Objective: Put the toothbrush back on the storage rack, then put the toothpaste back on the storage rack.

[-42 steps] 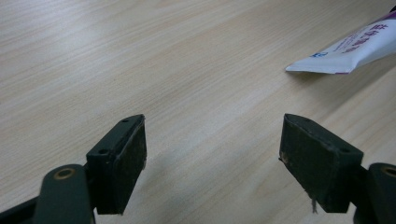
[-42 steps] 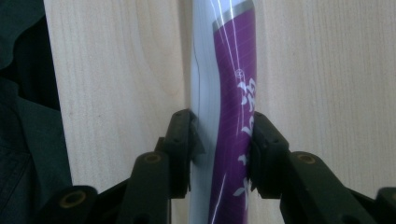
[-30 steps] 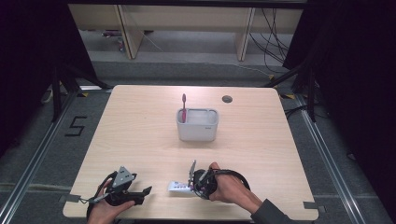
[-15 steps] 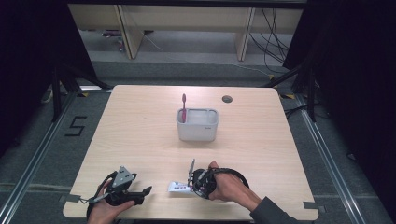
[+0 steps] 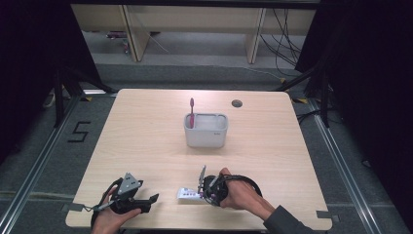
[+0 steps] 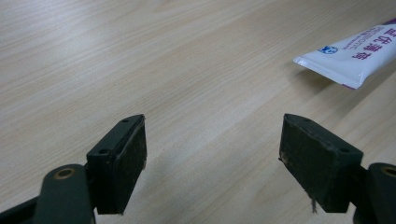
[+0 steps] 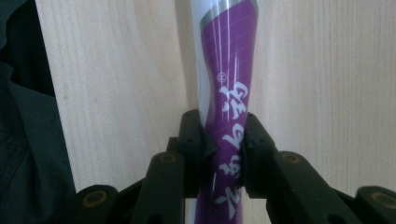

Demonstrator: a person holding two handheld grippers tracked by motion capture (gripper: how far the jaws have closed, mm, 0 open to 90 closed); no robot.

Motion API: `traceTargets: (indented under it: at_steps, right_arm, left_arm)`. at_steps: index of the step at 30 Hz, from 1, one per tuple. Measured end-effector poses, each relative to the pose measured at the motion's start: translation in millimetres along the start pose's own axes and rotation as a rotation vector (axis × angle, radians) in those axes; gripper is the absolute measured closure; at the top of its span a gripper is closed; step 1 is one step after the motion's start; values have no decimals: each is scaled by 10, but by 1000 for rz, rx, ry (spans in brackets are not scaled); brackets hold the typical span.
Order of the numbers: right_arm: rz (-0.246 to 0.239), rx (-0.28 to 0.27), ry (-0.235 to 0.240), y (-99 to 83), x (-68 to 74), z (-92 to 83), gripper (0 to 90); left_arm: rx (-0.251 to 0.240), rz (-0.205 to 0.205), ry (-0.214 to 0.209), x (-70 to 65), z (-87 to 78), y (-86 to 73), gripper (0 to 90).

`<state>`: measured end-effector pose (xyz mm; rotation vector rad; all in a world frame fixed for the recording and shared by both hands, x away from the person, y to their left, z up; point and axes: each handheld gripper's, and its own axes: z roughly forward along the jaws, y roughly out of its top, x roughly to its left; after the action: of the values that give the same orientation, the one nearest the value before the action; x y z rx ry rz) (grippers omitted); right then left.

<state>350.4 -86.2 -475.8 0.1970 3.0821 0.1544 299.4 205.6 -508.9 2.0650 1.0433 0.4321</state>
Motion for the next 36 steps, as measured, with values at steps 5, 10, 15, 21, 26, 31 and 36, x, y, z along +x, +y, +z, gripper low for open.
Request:
traceTargets:
  at_steps: [5, 10, 15, 21, 26, 31, 36]
  right_arm:
    - [21, -11, 1, -62, -20, -11, 744]
    - [49, -64, -7, -137, -47, -65, 746]
    - [93, -144, -6, -213, -93, -151, 747]
    - [164, -262, 3, -302, -190, -242, 748]
    - [187, -340, -5, -354, -268, -295, 750]
    - [202, -444, -39, -412, -353, -371, 752]
    - [260, -515, -55, -450, -376, -476, 756]
  left_arm:
    - [5, 0, -12, -5, 3, 14, 228]
    - [2, 2, -7, 3, 1, 5, 228]
    - [4, 7, -9, -4, 11, 26, 231]
    - [6, 1, -11, -2, 16, 4, 232]
    - [3, 3, -10, -3, 5, 13, 233]
    - [5, 7, -7, -5, 9, 9, 232]
    - [13, 5, -7, -6, 4, 11, 232]
